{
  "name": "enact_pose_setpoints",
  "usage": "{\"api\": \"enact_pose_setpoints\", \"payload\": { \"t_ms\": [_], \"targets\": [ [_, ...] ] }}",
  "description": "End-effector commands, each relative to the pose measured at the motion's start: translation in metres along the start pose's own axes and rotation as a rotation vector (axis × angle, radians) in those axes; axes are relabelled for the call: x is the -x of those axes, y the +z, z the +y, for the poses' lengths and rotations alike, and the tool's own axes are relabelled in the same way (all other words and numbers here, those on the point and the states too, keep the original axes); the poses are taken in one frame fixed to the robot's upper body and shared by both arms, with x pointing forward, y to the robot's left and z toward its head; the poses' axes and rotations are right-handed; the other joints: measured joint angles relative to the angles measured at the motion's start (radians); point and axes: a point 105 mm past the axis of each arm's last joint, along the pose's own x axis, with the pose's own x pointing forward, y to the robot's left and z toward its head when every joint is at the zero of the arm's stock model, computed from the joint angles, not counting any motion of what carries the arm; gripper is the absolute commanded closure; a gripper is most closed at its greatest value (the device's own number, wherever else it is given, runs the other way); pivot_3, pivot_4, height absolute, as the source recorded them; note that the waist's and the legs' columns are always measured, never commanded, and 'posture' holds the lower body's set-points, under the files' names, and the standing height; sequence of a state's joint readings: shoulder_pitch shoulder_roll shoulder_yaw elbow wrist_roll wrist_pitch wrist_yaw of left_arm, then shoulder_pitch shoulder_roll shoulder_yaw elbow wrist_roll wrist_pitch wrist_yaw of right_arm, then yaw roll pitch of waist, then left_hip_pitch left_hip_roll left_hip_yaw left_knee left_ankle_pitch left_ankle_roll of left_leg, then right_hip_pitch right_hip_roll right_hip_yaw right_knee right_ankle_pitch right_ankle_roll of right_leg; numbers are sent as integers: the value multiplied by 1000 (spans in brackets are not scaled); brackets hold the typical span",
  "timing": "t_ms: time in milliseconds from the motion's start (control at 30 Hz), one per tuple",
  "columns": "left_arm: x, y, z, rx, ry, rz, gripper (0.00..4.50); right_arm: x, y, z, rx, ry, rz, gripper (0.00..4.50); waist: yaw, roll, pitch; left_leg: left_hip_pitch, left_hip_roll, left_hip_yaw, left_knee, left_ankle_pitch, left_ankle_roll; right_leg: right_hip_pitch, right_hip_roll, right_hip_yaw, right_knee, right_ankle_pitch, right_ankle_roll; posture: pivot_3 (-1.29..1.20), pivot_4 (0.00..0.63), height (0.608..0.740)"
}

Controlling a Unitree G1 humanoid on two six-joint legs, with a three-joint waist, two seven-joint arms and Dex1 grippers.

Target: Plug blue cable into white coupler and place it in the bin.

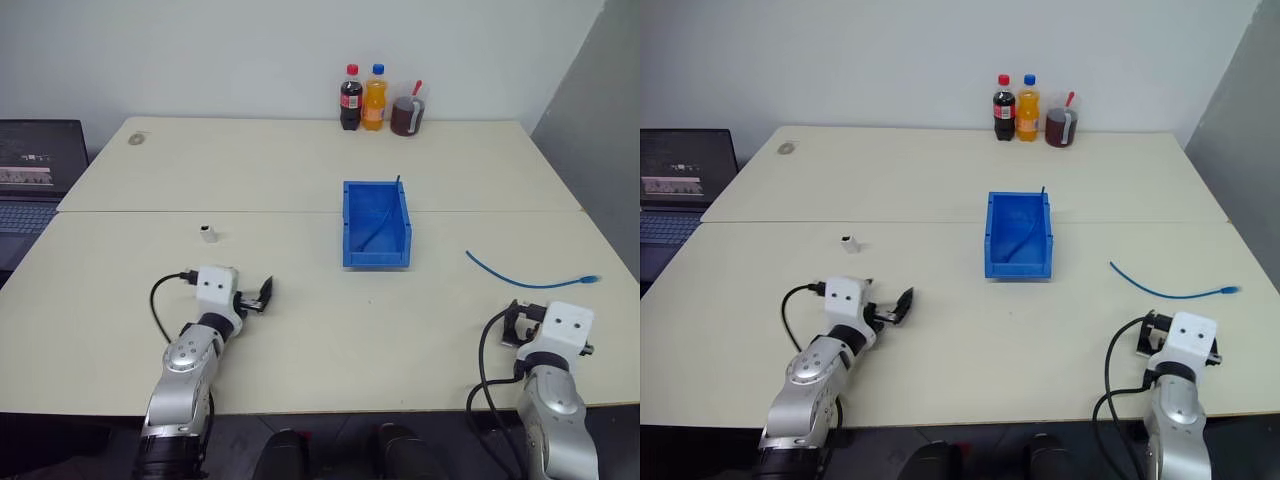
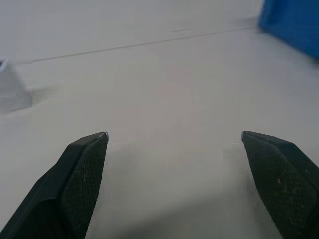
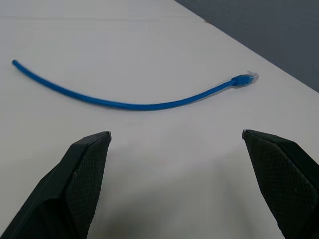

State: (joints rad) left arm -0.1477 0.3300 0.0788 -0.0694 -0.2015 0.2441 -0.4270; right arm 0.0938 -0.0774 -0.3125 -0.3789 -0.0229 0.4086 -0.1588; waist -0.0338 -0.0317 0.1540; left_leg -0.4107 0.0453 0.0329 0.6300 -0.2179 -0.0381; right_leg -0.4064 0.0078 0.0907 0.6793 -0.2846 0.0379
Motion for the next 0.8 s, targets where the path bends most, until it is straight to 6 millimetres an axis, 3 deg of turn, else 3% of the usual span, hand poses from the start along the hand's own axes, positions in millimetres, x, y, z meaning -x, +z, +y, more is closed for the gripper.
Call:
{"api": "enact_pose_setpoints", "payload": {
  "t_ms": [33, 133, 300, 500, 800],
  "targets": [
    [-17, 74, -53, -89, -415, -180, 0, -19, 29, -10, 0, -54, -59, 8, 1, 0, 0, -1, -1, 0, 0, 0, 0, 0, 1, -1, 0, 1, 0, 0, 150, 740],
    [-23, 108, -80, -118, -664, -229, 0, -35, 34, -16, -9, -87, -31, 8, 1, -1, 0, -1, -3, 0, 1, 0, 0, 1, 1, -1, -1, 1, 1, 0, 150, 740],
    [-29, 134, -115, -177, -990, -230, 0, -61, 29, -21, -52, -149, 64, 8, -4, 0, 0, -4, -4, 0, 0, 0, 0, -1, 4, -1, -4, 3, -2, 0, 150, 740],
    [-37, 141, -136, -249, -1162, -240, 0, -82, 27, -23, -183, -230, 144, 8, -15, 1, 1, -4, -2, 0, 0, 0, 0, -2, 5, -1, -3, 3, -3, 0, 150, 740],
    [-42, 131, -138, -322, -1236, -220, 0, -95, 14, -18, -346, -259, 223, 8, -24, 1, 1, -4, -2, 0, 0, 0, 0, -2, 5, 0, -2, 3, -3, 0, 150, 740]
  ]
}}
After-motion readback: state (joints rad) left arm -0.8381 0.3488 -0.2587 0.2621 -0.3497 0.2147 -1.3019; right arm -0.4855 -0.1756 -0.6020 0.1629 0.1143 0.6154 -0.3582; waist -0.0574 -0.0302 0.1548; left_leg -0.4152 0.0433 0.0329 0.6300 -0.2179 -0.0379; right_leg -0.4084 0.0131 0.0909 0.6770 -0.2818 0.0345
